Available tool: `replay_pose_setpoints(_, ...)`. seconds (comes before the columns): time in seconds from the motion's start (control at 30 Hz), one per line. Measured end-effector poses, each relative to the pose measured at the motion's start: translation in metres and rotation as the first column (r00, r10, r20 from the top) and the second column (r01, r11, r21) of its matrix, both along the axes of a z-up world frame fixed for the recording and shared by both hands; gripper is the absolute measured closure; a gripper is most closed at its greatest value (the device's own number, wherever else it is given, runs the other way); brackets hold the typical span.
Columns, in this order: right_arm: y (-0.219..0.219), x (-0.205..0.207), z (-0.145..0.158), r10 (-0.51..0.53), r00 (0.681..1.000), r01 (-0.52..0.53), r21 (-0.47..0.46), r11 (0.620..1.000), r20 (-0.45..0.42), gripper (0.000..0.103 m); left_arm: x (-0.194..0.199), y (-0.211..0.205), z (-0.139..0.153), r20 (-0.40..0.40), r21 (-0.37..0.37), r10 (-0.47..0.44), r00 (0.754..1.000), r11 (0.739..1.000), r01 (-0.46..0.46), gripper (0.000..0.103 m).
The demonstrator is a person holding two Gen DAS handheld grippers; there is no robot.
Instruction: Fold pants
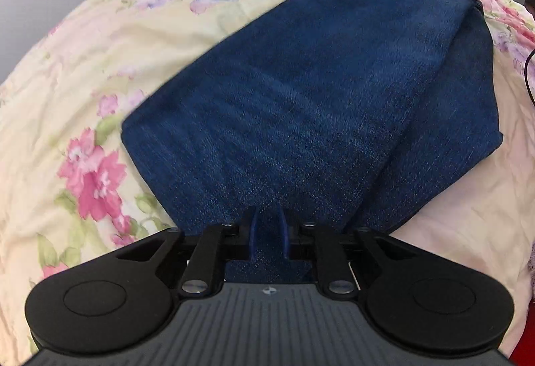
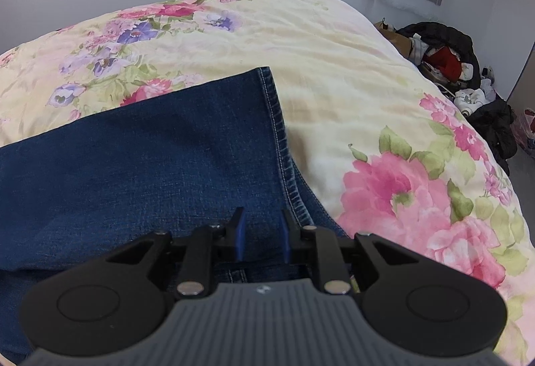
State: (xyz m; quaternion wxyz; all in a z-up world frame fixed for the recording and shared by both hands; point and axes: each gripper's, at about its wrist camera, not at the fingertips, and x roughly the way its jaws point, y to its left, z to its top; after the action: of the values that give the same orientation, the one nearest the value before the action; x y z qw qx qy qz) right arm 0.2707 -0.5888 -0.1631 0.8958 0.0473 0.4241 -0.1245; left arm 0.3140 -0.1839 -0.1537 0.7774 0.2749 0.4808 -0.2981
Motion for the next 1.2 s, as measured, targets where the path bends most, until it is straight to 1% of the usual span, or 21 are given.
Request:
replay_pose_setpoints(0.07, 0.001, 0.002, -0.004, 0.01, 1.0, -0.01, -0.011, 1.0, -0.009, 0.088, 0.0, 0.001, -0.009, -0.02, 0.01, -0.014, 1.0, 1.0, 0.014, 0.086)
replay_pose_setpoints(0.17, 0.001, 0.005, -0.011, 0.012, 1.0, -0.012, -0.006, 1.0, -0.023, 0.088, 0.011, 0.011, -0.017, -0.076, -0.043, 0.029, 0.997, 0.999, -0.032, 0.086)
replay_pose_setpoints(0.23, 0.0, 0.007, -0.014, 0.009, 1.0, -0.009, 0.002, 1.0, -0.029, 0.089, 0.016, 0.016, -0.015, -0.106, -0.064, 0.053, 0.993, 0.996, -0.06, 0.086)
replay_pose_setpoints(0.3, -0.001, 0.008, -0.016, 0.006, 0.999, -0.006, 0.006, 1.0, -0.032, 0.089, 0.013, 0.02, -0.012, -0.128, -0.049, 0.051, 0.99, 0.997, -0.058, 0.086)
replay_pose_setpoints(0.4, -0.002, 0.008, -0.015, 0.001, 0.999, -0.001, 0.011, 1.0, -0.034, 0.089, 0.001, 0.029, -0.008, -0.14, -0.038, 0.04, 0.989, 0.998, -0.046, 0.086)
replay_pose_setpoints(0.47, -0.003, 0.009, -0.014, -0.005, 0.999, 0.006, 0.014, 1.0, -0.035, 0.089, -0.005, 0.039, -0.009, -0.168, -0.037, 0.057, 0.984, 0.997, -0.064, 0.087)
replay_pose_setpoints(0.53, -0.002, 0.01, -0.014, -0.016, 0.999, 0.017, 0.016, 1.0, -0.04, 0.089, -0.014, 0.043, -0.014, -0.194, -0.004, 0.069, 0.979, 0.997, -0.071, 0.089)
replay_pose_setpoints(0.57, -0.002, 0.01, -0.014, -0.021, 0.999, 0.021, 0.014, 1.0, -0.043, 0.089, -0.02, 0.044, -0.016, -0.186, 0.021, 0.064, 0.98, 0.998, -0.061, 0.091)
replay_pose_setpoints(0.67, 0.0, 0.01, -0.008, -0.029, 0.998, 0.03, 0.008, 1.0, -0.046, 0.089, -0.028, 0.049, -0.007, -0.17, -0.001, 0.071, 0.983, 0.997, -0.073, 0.09)
replay_pose_setpoints(0.7, -0.001, 0.009, -0.004, -0.035, 0.999, 0.035, 0.017, 0.999, -0.04, 0.087, -0.028, 0.051, -0.001, -0.162, -0.015, 0.075, 0.984, 0.997, -0.078, 0.09)
replay_pose_setpoints(0.73, -0.004, 0.005, 0.001, -0.044, 0.999, 0.045, 0.039, 0.998, -0.03, 0.082, -0.028, 0.052, 0.006, -0.151, -0.028, 0.081, 0.985, 0.996, -0.087, 0.09)
replay_pose_setpoints(0.83, -0.015, -0.011, 0.015, -0.084, 0.996, 0.082, 0.144, 0.986, 0.008, 0.064, -0.023, 0.056, 0.029, -0.119, -0.075, 0.121, 0.985, 0.989, -0.131, 0.089)
replay_pose_setpoints(0.87, -0.02, -0.017, 0.019, -0.105, 0.994, 0.101, 0.174, 0.979, 0.015, 0.06, -0.017, 0.056, 0.035, -0.105, -0.09, 0.14, 0.985, 0.985, -0.149, 0.089)
replay_pose_setpoints(0.93, -0.03, -0.03, 0.026, -0.146, 0.989, 0.133, 0.246, 0.96, 0.034, 0.047, -0.011, 0.054, 0.045, -0.078, -0.111, 0.177, 0.981, 0.976, -0.185, 0.089)
replay_pose_setpoints(0.97, -0.036, -0.036, 0.029, -0.168, 0.985, 0.149, 0.286, 0.946, 0.043, 0.044, -0.006, 0.051, 0.05, -0.064, -0.124, 0.205, 0.977, 0.969, -0.211, 0.087)
replay_pose_setpoints(1.03, -0.049, -0.048, 0.03, -0.229, 0.972, 0.19, 0.383, 0.904, 0.057, 0.03, 0.004, 0.049, 0.053, -0.052, -0.147, 0.251, 0.967, 0.955, -0.256, 0.085)
replay_pose_setpoints(1.07, -0.057, -0.053, 0.027, -0.26, 0.964, 0.209, 0.442, 0.873, 0.058, 0.028, 0.011, 0.047, 0.052, -0.049, -0.162, 0.273, 0.961, 0.947, -0.278, 0.084)
replay_pose_setpoints(1.13, -0.07, -0.061, 0.015, -0.317, 0.948, 0.248, 0.551, 0.797, 0.031, 0.028, 0.02, 0.042, 0.051, -0.046, -0.18, 0.304, 0.951, 0.934, -0.307, 0.083)
replay_pose_setpoints(1.17, -0.075, -0.064, 0.007, -0.344, 0.939, 0.267, 0.596, 0.757, 0.016, 0.028, 0.023, 0.039, 0.049, -0.046, -0.187, 0.314, 0.948, 0.93, -0.317, 0.083)
replay_pose_setpoints(1.2, -0.079, -0.066, -0.001, -0.363, 0.932, 0.279, 0.627, 0.728, 0.007, 0.028, 0.027, 0.035, 0.047, -0.05, -0.194, 0.32, 0.946, 0.926, -0.323, 0.083)
